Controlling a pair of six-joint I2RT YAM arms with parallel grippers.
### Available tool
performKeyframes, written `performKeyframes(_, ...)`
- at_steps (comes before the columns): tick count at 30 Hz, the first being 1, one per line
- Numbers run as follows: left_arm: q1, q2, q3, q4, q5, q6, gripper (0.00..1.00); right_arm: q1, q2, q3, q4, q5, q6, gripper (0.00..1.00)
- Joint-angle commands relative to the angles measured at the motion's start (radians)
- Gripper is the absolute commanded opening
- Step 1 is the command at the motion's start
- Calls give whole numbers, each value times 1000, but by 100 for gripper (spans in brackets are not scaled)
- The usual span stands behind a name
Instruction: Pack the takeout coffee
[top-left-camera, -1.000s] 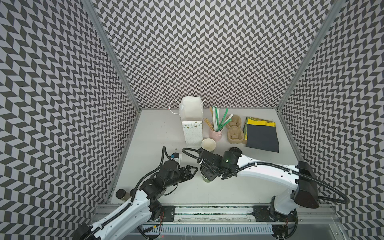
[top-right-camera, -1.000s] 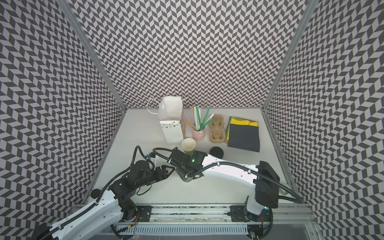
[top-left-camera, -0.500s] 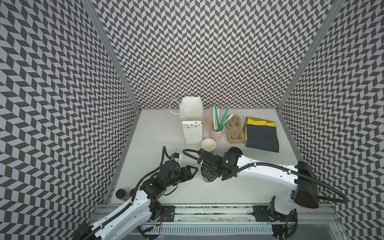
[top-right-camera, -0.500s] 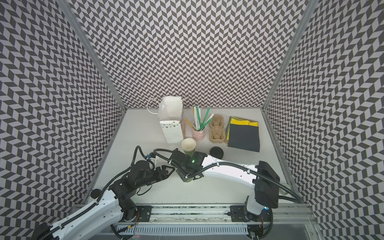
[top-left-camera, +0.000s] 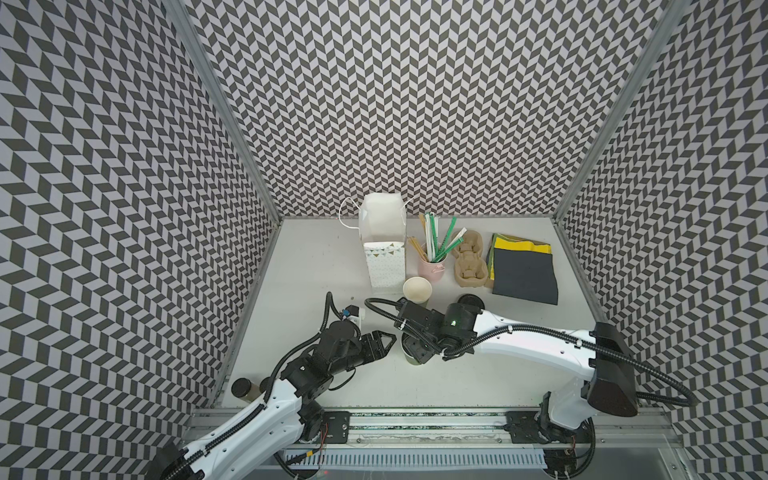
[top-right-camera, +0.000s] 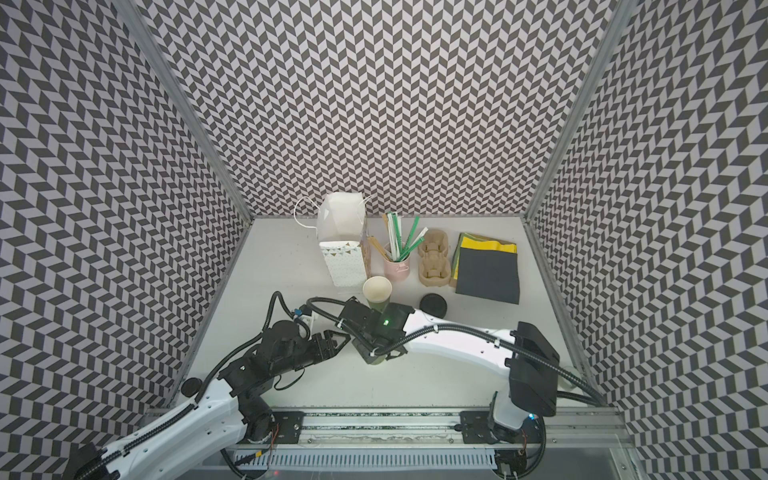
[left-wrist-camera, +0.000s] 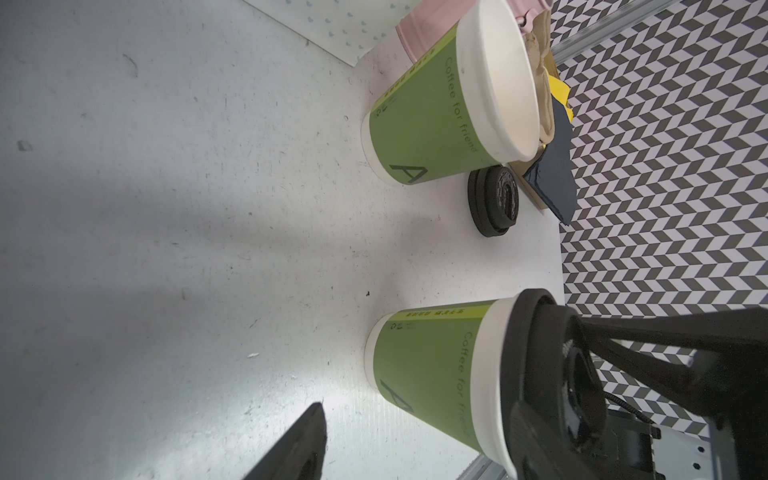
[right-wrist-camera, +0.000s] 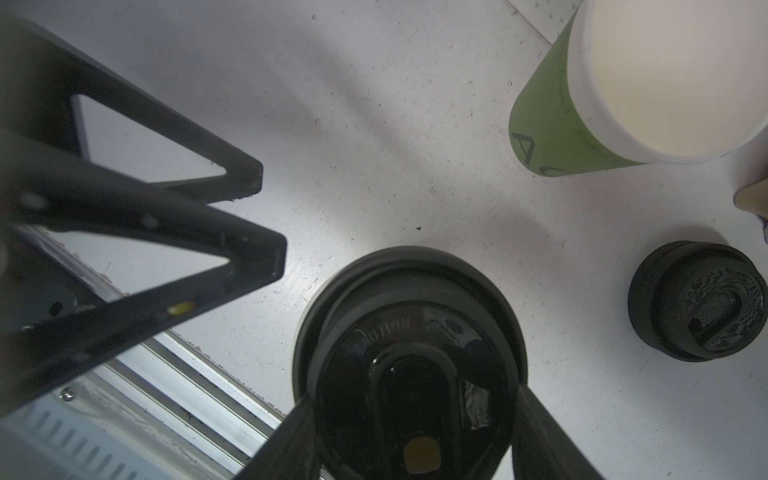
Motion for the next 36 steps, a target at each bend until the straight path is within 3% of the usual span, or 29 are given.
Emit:
performKeyframes(1, 3, 2, -8, 28, 4, -2, 71, 1, 15, -5, 29, -17, 10, 41)
performKeyframes(22, 2, 14, 9, 25, 3, 0, 71, 10, -1, 30, 14, 44, 27, 41)
performKeyframes(36, 3, 8, 6, 19, -4, 2, 72, 13, 8, -1, 21, 6, 23, 41)
